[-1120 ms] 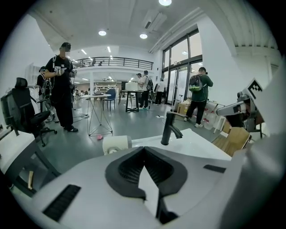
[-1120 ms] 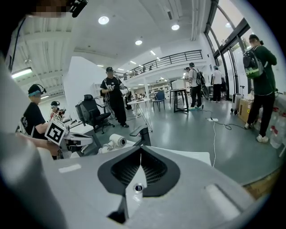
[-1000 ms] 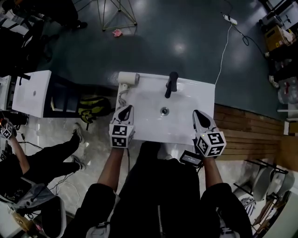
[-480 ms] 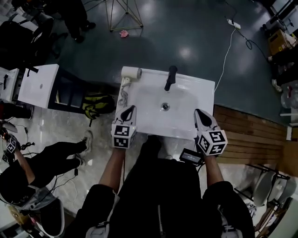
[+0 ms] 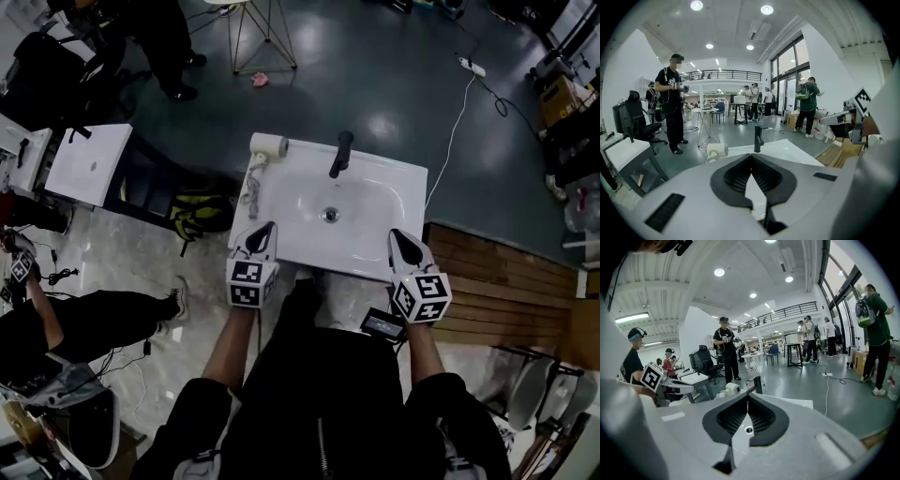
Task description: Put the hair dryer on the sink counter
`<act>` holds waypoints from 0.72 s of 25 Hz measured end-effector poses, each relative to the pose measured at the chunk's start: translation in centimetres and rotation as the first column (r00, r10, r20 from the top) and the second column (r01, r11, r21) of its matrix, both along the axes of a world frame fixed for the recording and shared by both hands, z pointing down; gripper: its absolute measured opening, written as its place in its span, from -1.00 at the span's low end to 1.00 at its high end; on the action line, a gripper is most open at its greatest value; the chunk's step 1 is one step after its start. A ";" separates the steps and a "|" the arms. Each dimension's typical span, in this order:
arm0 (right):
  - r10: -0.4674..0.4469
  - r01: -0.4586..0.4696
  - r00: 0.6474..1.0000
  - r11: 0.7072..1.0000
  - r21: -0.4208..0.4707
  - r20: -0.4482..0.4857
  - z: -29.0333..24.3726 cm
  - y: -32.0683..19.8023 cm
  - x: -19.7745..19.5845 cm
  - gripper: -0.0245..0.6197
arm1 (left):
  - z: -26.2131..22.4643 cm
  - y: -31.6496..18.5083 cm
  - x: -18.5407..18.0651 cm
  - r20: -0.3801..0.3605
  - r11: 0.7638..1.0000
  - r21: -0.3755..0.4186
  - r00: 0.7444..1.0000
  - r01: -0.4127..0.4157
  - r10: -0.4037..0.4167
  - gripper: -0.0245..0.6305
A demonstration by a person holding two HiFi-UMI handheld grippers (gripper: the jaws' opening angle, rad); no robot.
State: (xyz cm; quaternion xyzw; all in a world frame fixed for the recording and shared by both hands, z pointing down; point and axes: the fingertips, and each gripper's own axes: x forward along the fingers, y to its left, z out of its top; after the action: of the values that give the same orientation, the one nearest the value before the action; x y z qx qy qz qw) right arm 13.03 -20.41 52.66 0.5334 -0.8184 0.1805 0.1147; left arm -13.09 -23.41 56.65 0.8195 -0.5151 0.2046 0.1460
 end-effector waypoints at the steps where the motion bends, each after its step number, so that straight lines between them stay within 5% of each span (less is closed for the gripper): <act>1: -0.001 0.001 1.000 1.000 0.006 0.000 -0.1 0.4 0.0 -0.91 | -0.2 0.5 0.2 -0.001 1.000 0.006 1.000 0.002 -0.002 -0.89; 18: 0.026 -0.024 1.000 0.994 0.105 -0.018 -2.6 8.5 1.6 -0.91 | -2.2 7.9 3.9 -0.038 0.998 0.060 0.999 -0.016 0.018 -0.89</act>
State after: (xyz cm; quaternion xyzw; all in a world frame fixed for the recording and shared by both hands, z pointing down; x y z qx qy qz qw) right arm 14.65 -11.87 50.01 0.5505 -0.8189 0.1337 0.0923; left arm -9.20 -15.55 54.41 0.8317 -0.5109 0.1746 0.1296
